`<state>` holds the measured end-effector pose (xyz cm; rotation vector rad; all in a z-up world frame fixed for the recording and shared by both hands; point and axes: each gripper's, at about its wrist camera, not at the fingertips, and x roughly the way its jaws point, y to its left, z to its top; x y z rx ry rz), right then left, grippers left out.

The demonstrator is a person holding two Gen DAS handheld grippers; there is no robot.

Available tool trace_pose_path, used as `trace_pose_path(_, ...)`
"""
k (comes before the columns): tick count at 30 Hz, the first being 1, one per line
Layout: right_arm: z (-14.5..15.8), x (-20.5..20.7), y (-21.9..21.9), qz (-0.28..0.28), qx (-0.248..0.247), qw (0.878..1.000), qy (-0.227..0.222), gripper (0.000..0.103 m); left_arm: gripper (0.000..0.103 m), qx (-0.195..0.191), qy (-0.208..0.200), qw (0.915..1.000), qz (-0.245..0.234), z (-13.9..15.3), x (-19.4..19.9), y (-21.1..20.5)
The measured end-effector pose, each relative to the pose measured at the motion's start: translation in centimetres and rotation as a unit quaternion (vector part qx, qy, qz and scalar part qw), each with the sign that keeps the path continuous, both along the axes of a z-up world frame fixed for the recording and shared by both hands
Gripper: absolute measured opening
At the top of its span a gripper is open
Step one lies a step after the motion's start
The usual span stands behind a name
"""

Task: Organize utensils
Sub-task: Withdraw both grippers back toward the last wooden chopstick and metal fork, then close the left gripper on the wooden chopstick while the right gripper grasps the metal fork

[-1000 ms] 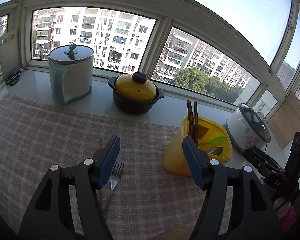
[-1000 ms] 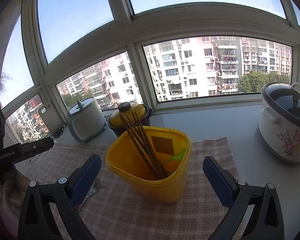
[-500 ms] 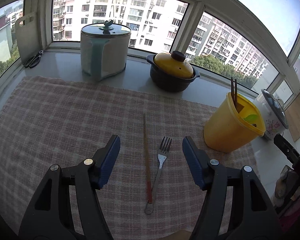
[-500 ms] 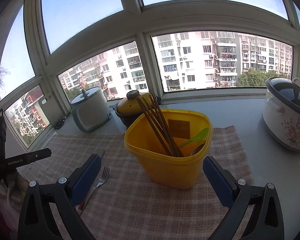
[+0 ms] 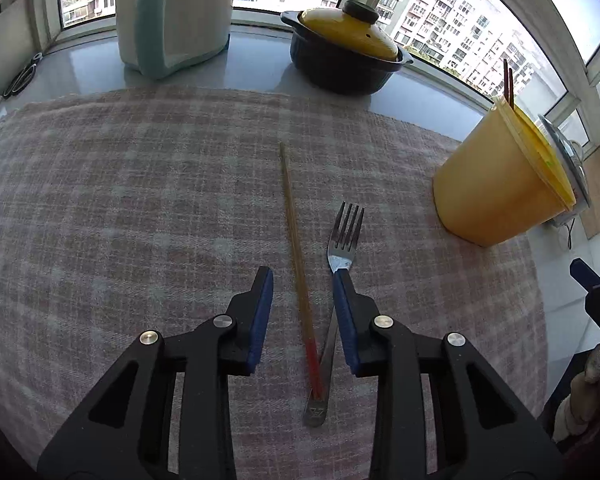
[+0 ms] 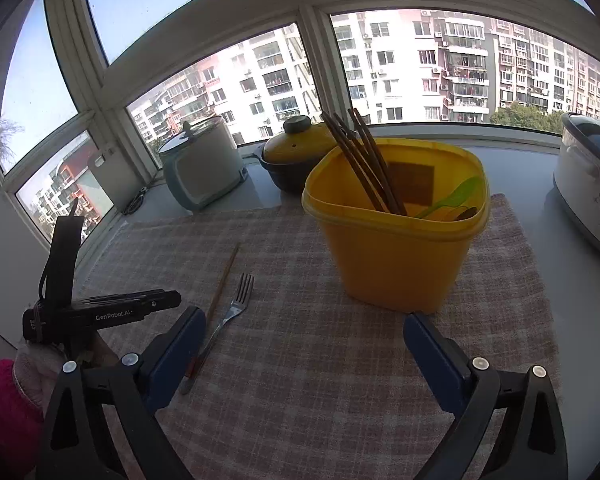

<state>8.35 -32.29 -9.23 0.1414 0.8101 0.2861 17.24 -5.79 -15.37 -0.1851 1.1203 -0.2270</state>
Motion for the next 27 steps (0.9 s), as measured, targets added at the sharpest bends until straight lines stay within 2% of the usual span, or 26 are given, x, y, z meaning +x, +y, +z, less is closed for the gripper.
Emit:
trace_pose_path(4,-0.8,-0.3,0.3,0.0,0.013,1.0,0.023,0.093,0.025,0.01,0.018,0.9997,-0.015,-1.6,1.0,-0.8)
trace_pose_path(6,-1.0,-0.4,0.6,0.001,0.014,0.999,0.032,0.085,0.023,0.016,0.023,0.9994,-0.021,-2.1,1.5,-1.0)
trace_pose_path(8,-1.2,-0.5,0.8,0.0,0.016,0.999,0.038,0.084,0.023,0.018,0.028,0.9991,-0.024,-2.5,1.8,-1.0)
trace_pose_path(13,-1.7,-0.6,1.2,-0.004,0.024,0.998,0.052,0.078,0.022,0.026,0.029,0.9986,-0.036,-3.0,2.4,-1.4)
trace_pose_path(16,-2.0,-0.6,1.6,-0.004,0.026,0.998,0.062,0.073,0.016,0.037,0.032,0.998,-0.039,-3.4,2.8,-1.6)
trace_pose_path(18,-2.3,-0.5,2.0,-0.002,0.029,0.997,0.07,0.069,0.015,0.04,0.034,0.9978,-0.041,-3.8,3.1,-1.6)
trace_pose_path(27,-3.7,0.9,3.8,0.004,0.047,0.993,0.111,0.061,0.008,0.045,0.035,0.9968,-0.055,-4.4,3.5,-1.2)
